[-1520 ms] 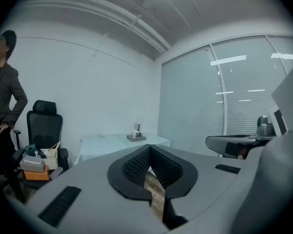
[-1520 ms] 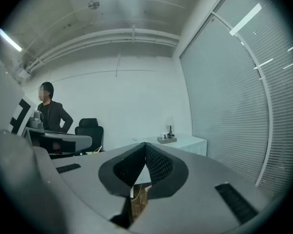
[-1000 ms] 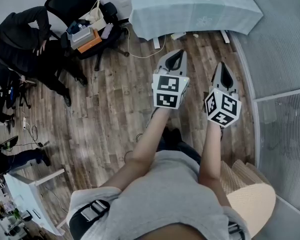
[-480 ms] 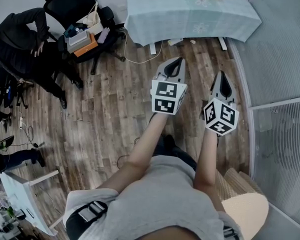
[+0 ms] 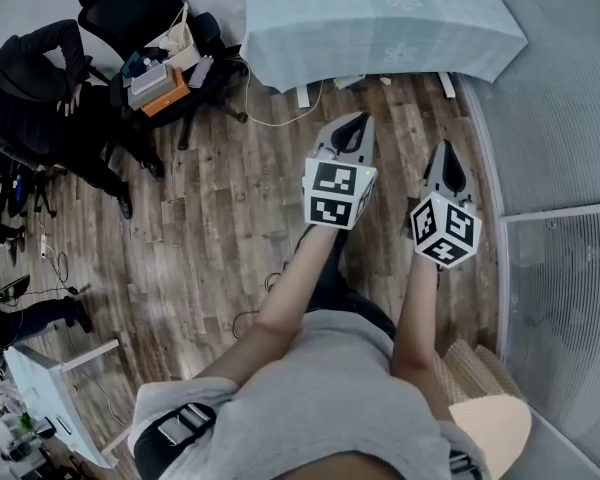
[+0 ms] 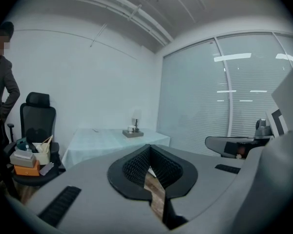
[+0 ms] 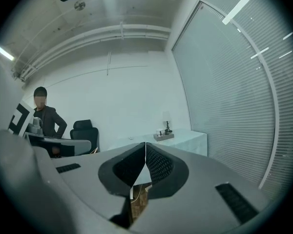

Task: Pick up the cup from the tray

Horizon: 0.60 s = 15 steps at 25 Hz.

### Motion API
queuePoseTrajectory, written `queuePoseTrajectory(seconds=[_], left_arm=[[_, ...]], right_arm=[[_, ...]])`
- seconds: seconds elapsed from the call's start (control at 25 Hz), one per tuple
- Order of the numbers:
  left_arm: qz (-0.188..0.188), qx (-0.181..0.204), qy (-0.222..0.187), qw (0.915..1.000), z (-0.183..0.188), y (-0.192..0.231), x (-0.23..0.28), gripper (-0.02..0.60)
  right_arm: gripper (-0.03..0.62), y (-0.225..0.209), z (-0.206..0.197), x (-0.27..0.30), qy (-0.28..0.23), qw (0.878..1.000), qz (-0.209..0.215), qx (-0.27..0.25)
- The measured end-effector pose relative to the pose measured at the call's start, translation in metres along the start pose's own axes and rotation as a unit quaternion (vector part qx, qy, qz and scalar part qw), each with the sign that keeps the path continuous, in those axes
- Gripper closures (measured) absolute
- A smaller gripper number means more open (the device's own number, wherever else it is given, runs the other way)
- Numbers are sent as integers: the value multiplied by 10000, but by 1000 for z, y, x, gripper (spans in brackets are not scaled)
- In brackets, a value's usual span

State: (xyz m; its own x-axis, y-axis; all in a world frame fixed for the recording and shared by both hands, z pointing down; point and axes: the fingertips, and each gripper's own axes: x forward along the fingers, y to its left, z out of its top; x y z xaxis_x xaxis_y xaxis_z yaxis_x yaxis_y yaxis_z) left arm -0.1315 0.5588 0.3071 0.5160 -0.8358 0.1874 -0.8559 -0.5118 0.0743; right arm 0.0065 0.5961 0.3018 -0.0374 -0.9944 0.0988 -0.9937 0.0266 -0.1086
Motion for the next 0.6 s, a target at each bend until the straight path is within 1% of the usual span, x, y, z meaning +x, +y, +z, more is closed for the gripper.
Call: queuePoseTrajectory(seconds=[0.24,0.6], left_arm=[[-23,-58,-34,10000,14,32,48,577],[-69,-19,-67,10000,51,99,145,577]], right_arm=[[586,-7,5,57,9,9999,-73,146],[585,0,26,176,-11,9998,-78,177]])
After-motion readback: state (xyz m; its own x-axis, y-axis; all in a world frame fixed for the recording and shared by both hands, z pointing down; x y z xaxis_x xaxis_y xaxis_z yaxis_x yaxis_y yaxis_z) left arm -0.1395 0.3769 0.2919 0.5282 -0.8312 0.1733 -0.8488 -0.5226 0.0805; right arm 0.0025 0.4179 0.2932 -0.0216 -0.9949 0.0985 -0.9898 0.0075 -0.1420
